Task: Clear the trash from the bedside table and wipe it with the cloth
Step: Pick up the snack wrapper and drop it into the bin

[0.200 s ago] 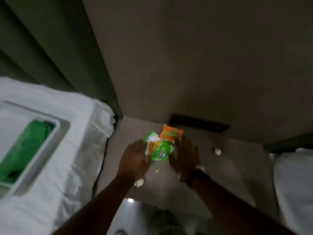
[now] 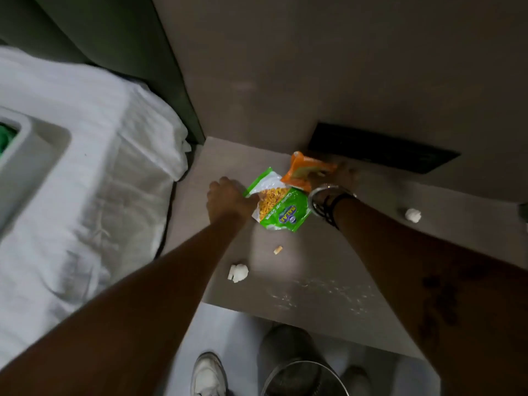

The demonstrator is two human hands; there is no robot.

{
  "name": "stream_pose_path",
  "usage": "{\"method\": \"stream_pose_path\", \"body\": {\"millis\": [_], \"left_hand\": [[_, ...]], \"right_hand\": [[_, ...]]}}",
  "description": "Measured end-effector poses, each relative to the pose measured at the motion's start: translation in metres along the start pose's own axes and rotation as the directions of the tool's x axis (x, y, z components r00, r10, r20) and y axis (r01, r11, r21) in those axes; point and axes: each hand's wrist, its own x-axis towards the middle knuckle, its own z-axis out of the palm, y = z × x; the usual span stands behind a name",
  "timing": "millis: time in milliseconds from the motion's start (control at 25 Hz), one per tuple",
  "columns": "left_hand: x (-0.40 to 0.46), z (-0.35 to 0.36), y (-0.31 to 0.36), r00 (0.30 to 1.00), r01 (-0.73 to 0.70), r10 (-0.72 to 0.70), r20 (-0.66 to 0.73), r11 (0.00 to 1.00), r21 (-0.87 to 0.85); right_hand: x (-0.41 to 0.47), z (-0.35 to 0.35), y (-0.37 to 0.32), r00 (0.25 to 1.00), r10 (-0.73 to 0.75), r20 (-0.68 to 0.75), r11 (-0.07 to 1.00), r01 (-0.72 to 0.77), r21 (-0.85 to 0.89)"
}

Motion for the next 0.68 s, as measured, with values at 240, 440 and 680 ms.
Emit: {"method": "stream_pose_path", "body": {"millis": [240, 440, 680], "left_hand": [[0.044, 0.044, -0.001, 0.993, 0.042, -0.044, 0.112, 0.999, 0.016], [0.012, 0.047, -0.003, 0.987, 0.135, -0.092, 0.132, 0.921, -0.366], [-0.101, -0.012, -0.006, 0.997, 0.051, 0.011, 0.076, 0.643, -0.764]], "right_hand": [[0.035, 0.044, 0.02, 0.943, 0.081, -0.324, 0.996, -0.089, -0.009], [-0.016, 0.039, 0.047, 0.949, 0.153, -0.275, 0.963, -0.08, 0.259], [-0.158, 0.009, 0.083, 0.85, 0.427, -0.309, 0.765, -0.158, 0.624]]}}
